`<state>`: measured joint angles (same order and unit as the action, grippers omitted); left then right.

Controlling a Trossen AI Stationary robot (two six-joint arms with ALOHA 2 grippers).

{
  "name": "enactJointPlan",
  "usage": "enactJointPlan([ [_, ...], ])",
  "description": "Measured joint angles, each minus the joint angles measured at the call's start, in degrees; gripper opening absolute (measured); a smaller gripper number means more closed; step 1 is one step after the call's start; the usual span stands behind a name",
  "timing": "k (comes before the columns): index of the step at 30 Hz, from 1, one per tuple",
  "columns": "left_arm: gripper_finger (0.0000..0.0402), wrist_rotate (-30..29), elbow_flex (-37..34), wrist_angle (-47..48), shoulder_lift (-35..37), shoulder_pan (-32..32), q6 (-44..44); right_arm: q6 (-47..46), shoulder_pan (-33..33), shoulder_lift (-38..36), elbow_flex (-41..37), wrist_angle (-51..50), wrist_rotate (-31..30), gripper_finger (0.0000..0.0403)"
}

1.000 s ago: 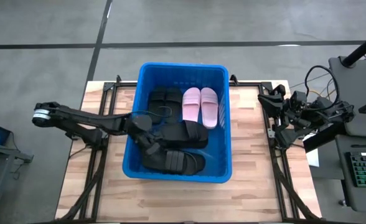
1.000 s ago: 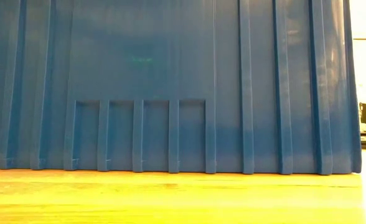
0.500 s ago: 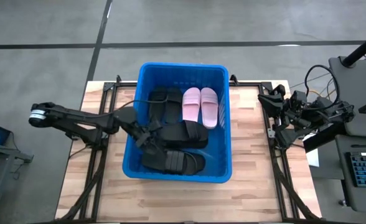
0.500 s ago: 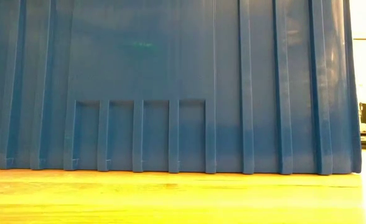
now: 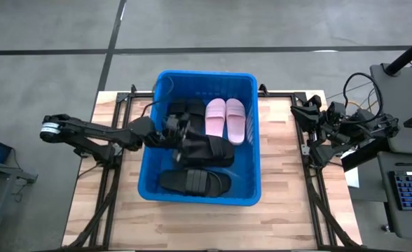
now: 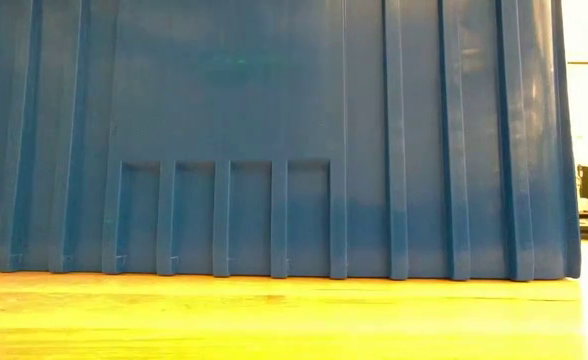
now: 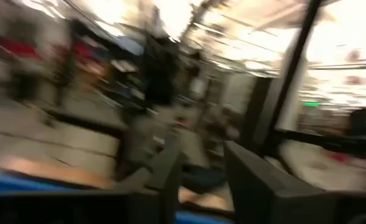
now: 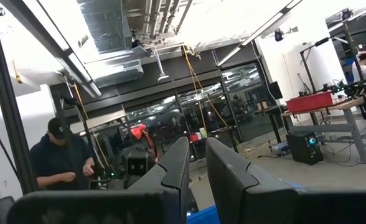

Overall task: Pick and place slides into bin
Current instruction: Return to Home Position

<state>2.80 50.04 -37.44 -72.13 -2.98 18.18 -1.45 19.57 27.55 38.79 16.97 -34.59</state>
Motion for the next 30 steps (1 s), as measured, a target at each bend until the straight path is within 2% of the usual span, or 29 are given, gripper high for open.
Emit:
enactJointPlan([
  [3,0.0056,-6.2,2.0,0.2,-0.2,0.0,-3.9,0.0,0.0,0.0,0.0,-0.1,0.0,0.0047],
  [6,0.001,-8.1,3.3,0.3,0.1,0.0,-5.2,0.0,0.0,0.1,0.0,-0.2,0.0,0.0047],
  [13,0.0004,-8.9,4.3,1.8,3.3,-0.5,-14.4,-0.2,0.0,0.3,0.0,-0.7,0.0,0.0047],
  [21,0.0001,-12.6,3.8,32.4,16.3,-0.5,-14.2,-3.9,0.0,0.5,0.0,-2.3,0.0,0.0047],
  [26,0.0,-15.2,2.2,43.1,26.7,-0.4,-15.6,-3.9,0.0,1.0,0.0,-2.0,0.0,0.0047],
  [30,0.0,-18.3,-2.5,45.8,34.7,-0.4,-17.3,-3.9,0.0,1.8,0.0,-2.1,-0.2,0.0047],
])
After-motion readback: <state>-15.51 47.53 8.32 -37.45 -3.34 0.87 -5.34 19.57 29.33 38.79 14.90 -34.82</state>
